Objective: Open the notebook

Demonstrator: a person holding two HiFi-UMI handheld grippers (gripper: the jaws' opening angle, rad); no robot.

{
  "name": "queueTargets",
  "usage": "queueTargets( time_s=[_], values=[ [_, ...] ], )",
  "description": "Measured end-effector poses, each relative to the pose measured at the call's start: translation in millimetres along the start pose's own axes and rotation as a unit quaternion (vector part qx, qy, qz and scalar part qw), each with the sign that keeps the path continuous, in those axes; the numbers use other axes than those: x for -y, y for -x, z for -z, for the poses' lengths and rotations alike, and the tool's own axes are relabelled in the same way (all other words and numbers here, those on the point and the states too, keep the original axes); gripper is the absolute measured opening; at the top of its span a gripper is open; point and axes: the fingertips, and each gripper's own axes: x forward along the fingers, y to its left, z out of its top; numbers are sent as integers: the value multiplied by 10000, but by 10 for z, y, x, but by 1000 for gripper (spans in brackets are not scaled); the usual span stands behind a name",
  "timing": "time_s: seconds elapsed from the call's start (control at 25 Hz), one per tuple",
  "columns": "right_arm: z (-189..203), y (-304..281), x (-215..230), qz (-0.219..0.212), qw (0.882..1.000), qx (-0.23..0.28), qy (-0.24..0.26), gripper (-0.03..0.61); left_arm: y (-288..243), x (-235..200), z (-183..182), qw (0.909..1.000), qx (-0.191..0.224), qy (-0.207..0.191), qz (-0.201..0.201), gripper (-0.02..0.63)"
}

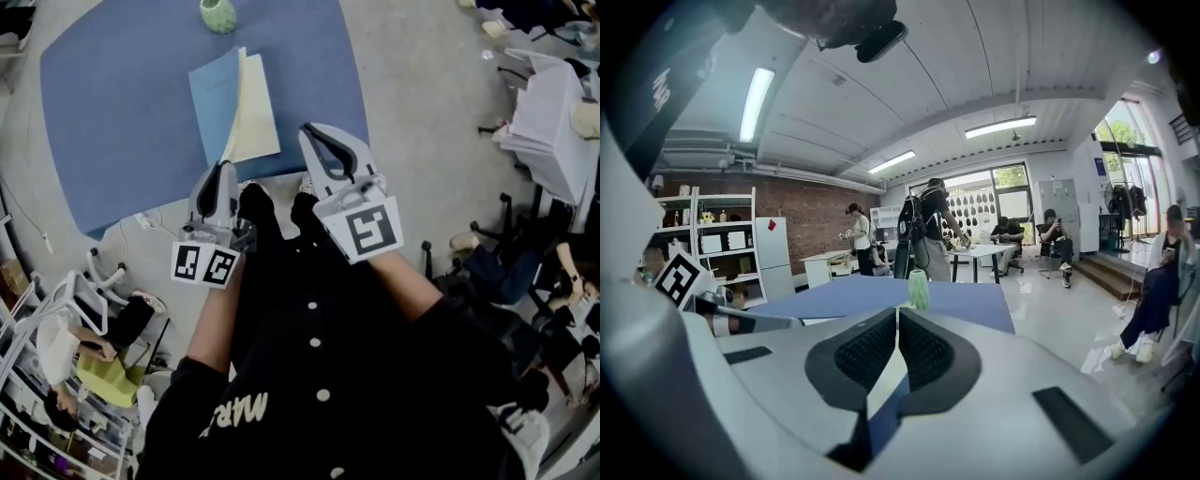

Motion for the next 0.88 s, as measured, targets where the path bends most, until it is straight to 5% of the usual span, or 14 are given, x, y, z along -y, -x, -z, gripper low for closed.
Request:
queueTargets(
  time_s=[0.44,0.68,0.88],
  values=[
    [-26,-308,-275,-194,9998,-96,55,11,624,-725,-546,9894,944,669,-882,23],
    [-14,-473,-429,-225,9996,-115,106,11,872,-1216,-659,9736,1342,1336,-1273,23],
    [23,-719,-585,-224,9995,-194,87,11,971,-1722,-672,9665,1261,1648,-1508,23]
  ],
)
